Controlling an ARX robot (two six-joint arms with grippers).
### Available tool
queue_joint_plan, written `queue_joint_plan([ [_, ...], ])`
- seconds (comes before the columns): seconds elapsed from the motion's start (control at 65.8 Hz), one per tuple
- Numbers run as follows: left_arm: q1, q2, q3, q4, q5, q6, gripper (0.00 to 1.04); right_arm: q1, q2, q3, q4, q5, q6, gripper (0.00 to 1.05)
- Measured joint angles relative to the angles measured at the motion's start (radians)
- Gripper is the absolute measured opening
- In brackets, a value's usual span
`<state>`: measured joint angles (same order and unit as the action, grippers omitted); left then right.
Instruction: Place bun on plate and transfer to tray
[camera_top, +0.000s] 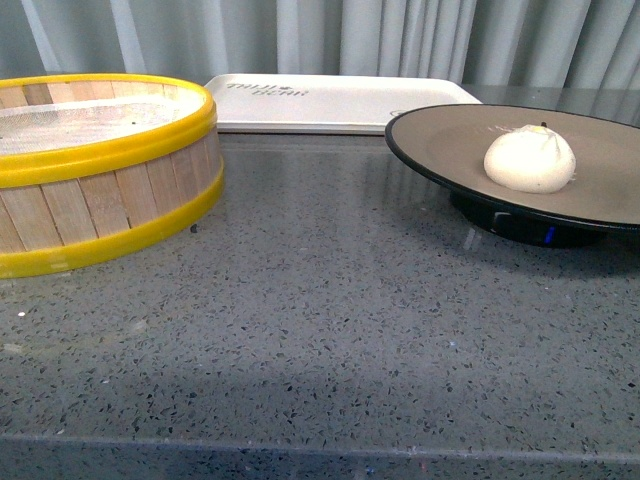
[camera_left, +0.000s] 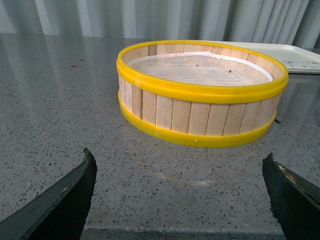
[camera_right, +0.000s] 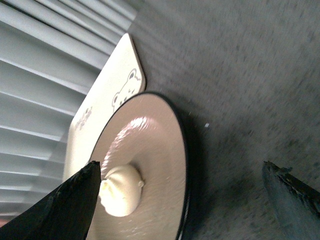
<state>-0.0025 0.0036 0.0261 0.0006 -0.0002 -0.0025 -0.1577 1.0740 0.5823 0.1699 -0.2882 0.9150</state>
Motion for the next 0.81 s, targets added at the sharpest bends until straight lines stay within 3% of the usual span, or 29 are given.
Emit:
queue_joint_plan([
  [0.243,0.0,0.0,0.0,0.0,0.0,0.0,0.98,0.054,0.042,-0.003,0.014,-0.048,0.183,0.96],
  [0.486,0.0,0.0,0.0,0.0,0.0,0.0,0.98,0.052,0.111,-0.003,0.051,-0.097,0.246,0.96],
  [0.805,0.0,0.0,0.0,0.0,0.0,0.0,0.98,0.141,0.208,0.013,0.118,-0.136,0.337,0.95],
])
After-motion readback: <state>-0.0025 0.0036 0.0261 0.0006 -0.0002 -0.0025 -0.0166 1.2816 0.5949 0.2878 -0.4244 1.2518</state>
